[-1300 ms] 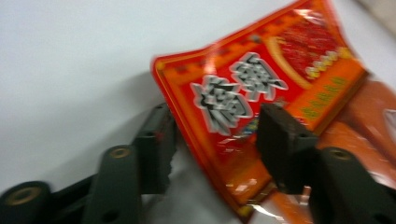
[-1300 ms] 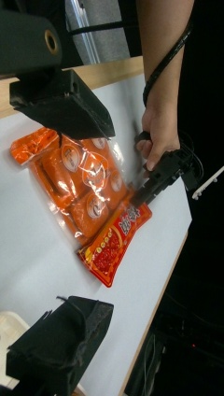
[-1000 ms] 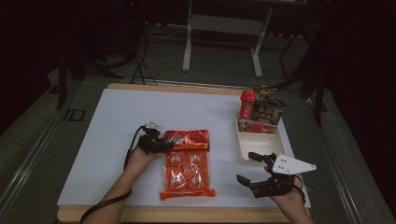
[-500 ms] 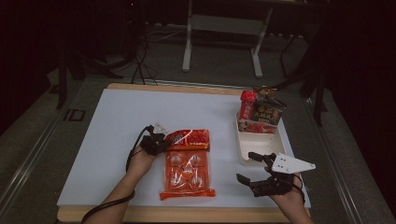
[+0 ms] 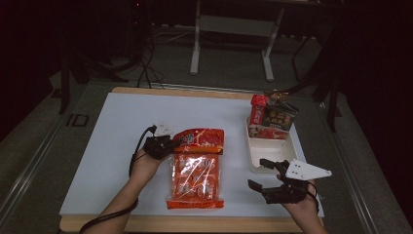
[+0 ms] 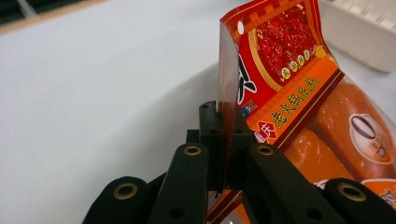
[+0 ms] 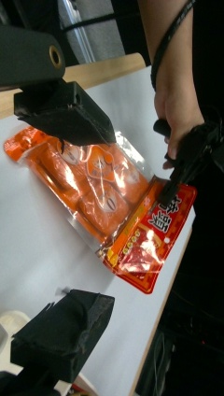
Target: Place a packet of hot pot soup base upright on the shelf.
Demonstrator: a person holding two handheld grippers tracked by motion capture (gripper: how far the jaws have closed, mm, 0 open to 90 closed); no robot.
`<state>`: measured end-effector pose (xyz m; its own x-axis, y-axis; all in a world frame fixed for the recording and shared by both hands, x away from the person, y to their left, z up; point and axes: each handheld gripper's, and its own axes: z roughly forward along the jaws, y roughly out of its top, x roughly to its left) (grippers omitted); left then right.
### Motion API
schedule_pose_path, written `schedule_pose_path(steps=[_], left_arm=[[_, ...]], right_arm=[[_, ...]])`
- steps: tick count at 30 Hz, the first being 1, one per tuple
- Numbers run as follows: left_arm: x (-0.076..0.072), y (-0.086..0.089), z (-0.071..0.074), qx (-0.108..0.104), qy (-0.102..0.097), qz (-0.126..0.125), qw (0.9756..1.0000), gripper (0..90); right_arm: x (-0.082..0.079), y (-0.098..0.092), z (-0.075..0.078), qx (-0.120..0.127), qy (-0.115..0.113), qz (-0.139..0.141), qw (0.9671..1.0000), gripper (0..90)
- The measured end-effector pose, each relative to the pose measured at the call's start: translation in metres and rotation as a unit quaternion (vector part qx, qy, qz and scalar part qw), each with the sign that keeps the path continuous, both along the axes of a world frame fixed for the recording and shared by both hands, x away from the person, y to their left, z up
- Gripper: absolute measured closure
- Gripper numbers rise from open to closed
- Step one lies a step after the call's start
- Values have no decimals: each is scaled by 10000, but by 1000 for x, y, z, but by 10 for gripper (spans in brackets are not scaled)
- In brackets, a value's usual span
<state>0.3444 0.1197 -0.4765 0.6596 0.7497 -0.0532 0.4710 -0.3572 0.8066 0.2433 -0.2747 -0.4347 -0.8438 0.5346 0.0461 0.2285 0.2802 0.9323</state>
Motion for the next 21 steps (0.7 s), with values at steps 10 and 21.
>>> schedule_pose_path(steps=[10,21], left_arm=[[-16,-2,22,-74,-308,-177,9993,900],[-38,-9,47,-205,-673,-504,9962,900]], right_arm=[[0,-3,6,33,-43,-152,9999,211],[2,6,10,-17,22,-206,9998,249]])
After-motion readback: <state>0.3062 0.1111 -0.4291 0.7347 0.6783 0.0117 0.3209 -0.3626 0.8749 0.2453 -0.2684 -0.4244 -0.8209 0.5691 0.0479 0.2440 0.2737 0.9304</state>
